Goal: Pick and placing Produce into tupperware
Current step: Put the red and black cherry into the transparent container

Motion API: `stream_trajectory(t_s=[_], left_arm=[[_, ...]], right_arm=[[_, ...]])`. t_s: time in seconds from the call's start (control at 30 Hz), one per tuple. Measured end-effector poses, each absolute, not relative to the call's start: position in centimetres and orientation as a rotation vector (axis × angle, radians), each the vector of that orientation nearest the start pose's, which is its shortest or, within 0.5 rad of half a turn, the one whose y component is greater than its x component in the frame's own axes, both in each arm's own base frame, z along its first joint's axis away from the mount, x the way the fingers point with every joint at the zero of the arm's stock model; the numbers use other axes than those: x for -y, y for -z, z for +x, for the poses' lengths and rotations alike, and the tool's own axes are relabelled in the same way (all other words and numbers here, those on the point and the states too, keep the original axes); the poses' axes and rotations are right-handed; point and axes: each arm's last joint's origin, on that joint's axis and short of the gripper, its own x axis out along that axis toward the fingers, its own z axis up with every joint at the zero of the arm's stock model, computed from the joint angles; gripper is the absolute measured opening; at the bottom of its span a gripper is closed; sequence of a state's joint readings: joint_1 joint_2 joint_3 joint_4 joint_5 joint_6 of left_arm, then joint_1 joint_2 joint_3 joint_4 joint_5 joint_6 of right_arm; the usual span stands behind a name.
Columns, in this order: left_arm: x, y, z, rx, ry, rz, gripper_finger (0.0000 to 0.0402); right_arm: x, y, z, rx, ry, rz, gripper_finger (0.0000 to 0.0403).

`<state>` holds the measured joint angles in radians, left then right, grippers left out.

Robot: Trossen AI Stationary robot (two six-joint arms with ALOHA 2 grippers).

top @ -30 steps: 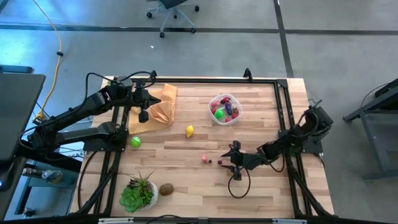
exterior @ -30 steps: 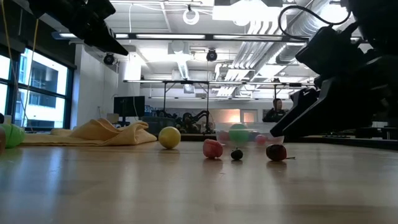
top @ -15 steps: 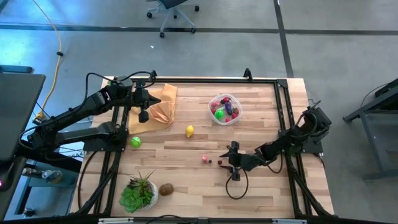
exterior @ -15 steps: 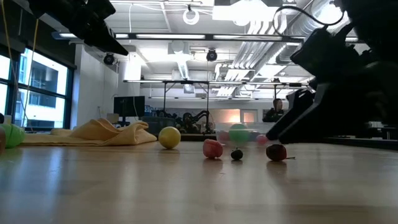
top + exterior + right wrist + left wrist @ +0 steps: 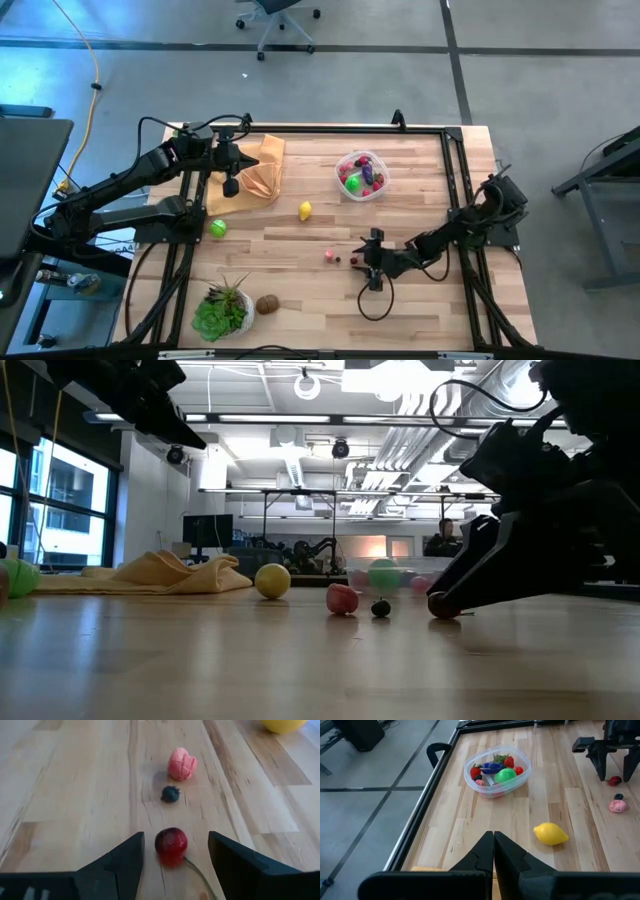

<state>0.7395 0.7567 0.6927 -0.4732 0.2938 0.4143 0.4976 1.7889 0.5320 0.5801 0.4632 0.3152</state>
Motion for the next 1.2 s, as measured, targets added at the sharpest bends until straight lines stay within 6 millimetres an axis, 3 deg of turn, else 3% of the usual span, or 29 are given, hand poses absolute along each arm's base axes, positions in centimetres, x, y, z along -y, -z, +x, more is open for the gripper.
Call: stream_trajectory(t_s=[1.2], left_arm=[[-10.05, -28.01, 12.27, -0.549, -0.328, 0.133, 0.0003]], right_arm=[[-12.81, -9.13, 26.23, -0.672, 0.091, 0.019, 0.0210]])
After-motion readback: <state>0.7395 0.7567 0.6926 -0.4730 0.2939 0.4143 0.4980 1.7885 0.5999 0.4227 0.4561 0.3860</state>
